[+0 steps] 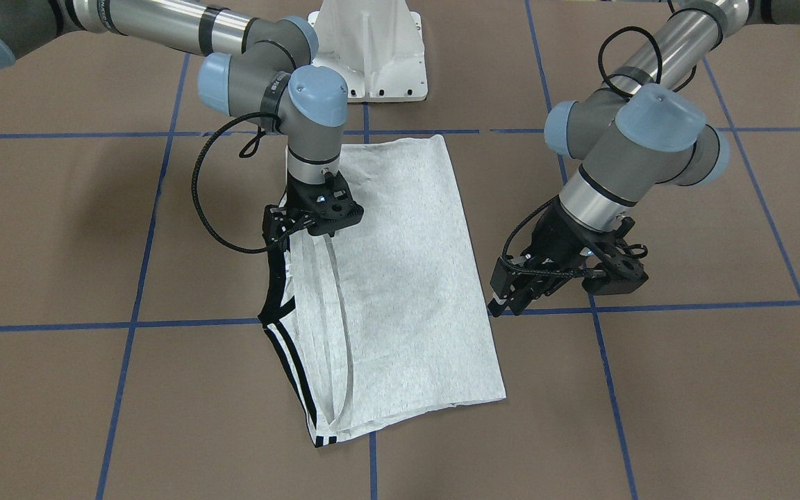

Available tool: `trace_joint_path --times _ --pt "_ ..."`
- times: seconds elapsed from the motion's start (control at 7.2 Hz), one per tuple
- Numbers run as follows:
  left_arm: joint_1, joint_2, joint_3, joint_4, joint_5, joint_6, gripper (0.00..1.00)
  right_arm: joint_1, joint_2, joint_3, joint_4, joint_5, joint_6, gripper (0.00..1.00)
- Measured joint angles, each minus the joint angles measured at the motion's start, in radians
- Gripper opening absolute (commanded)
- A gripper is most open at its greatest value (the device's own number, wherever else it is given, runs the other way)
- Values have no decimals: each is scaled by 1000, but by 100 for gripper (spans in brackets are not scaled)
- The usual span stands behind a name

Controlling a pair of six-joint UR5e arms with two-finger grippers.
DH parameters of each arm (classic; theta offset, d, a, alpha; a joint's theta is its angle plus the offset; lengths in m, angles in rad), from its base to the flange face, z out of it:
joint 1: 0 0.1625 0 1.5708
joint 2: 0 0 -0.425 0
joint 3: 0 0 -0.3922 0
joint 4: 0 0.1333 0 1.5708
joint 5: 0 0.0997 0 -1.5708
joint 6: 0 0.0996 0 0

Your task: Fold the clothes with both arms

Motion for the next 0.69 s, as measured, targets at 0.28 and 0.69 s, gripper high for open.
trace_joint_path --times 0.28,0.69 --pt "0 1 -1 0 -1 0 47 46 -1 -61 64 4 -17 100" --pt "0 1 -1 0 -1 0 47 169 -42 -61 78 66 -148 100"
